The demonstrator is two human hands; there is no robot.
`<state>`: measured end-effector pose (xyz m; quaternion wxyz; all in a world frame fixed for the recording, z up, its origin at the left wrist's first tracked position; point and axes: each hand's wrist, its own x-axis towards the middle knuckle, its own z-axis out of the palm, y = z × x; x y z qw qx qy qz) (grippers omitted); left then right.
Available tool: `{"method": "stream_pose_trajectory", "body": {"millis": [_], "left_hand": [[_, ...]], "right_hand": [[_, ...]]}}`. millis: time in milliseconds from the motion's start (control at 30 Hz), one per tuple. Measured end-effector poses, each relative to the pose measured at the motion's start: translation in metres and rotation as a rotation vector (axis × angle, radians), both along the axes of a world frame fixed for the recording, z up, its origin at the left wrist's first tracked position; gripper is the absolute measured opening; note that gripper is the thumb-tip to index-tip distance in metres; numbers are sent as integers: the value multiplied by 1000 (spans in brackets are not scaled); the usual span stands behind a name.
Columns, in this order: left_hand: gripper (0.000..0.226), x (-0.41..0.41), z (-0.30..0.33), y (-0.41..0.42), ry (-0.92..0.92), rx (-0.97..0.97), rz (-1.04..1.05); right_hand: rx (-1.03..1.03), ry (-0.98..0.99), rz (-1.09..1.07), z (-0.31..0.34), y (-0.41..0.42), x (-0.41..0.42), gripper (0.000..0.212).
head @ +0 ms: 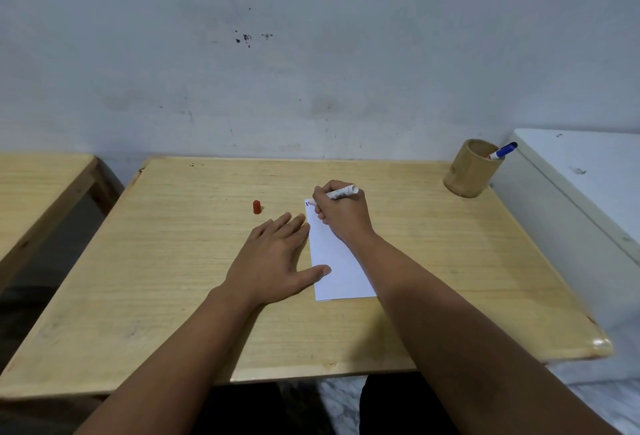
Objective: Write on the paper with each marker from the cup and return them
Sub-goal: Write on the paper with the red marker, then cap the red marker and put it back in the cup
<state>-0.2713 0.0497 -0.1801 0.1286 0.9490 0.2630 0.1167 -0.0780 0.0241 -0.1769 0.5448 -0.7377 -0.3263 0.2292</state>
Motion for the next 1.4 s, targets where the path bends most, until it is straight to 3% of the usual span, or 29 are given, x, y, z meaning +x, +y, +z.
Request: {"method": "stream_pose_trajectory", "body": {"millis": [367,533,633,700,767,833,933,1033,1133,1300,1400], "left_hand": [[91,0,3,-1,31,1,3],[91,2,11,0,68,21,-8],[85,4,23,-3,33,90,1],[69,6,32,0,-128,166,79],[51,6,38,12,-233,287,181],[40,4,42,32,-181,333,286],[39,0,48,51,-76,137,406],[30,-3,48,48,-121,-14,494],[22,-9,43,54,-256,-161,529],[12,7,65,61,-663,-844,499],[19,20,80,57,-766,-1015,436]], "right_hand": [[188,174,-123,30,-17,4,30],[294,461,-124,73,-34,27,45],[296,352,-166,85,-46,38,21],[304,305,-152,90,-55,41,5],[294,304,-122,94,-65,41,3],[291,349,-97,96,-71,40,4],[236,363,-56,94,-74,37,10],[132,294,12,86,-77,33,23],[102,223,127,74,-81,30,28],[31,24,228,59,-76,18,22],[14,-63,231,55,-69,14,32]]}}
